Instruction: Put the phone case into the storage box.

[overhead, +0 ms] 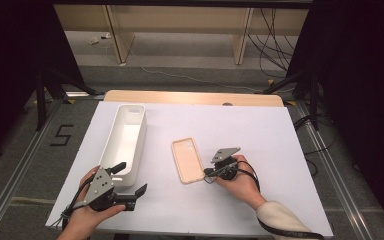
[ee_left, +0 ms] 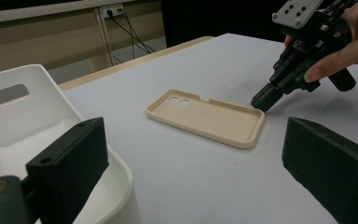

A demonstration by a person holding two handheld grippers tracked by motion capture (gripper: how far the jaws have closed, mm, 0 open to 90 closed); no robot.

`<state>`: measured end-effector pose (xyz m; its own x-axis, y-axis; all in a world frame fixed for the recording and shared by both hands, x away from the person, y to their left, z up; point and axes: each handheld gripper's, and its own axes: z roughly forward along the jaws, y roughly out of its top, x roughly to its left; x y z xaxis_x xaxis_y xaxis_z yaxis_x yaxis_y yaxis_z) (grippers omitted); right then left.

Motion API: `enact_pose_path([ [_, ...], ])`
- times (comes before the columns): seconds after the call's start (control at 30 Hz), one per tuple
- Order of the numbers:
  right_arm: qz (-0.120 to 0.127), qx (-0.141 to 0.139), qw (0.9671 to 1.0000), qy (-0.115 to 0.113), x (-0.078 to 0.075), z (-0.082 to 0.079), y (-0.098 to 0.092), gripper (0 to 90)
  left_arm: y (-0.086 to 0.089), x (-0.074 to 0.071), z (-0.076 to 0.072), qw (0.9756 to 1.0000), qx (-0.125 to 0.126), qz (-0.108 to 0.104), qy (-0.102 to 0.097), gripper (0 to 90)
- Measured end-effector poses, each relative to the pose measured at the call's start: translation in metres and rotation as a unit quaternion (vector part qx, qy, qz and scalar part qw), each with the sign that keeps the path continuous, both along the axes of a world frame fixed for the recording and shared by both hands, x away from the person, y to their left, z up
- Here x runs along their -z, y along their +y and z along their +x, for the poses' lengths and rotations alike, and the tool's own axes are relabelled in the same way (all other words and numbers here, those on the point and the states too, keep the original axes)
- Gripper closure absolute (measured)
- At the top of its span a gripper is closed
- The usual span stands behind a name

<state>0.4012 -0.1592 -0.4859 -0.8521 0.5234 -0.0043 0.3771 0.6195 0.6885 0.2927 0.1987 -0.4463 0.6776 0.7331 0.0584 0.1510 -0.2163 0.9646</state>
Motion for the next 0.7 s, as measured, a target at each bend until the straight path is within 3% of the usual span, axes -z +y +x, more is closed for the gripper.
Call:
enact_pose_path([
  [0.27, -0.005, -0.014, 0.9998, 0.011, -0.001, -0.006, 0.008, 90.0, 0.0, 0.0, 0.0, 1.0, 0.001, 0.0, 0.0, 6.5],
  [0.7, -0.001, -0.024, 0.9997, 0.006, 0.0, -0.01, 0.016, 90.0, 0.0, 0.0, 0.0, 1.0, 0.001, 0.0, 0.0, 6.6],
])
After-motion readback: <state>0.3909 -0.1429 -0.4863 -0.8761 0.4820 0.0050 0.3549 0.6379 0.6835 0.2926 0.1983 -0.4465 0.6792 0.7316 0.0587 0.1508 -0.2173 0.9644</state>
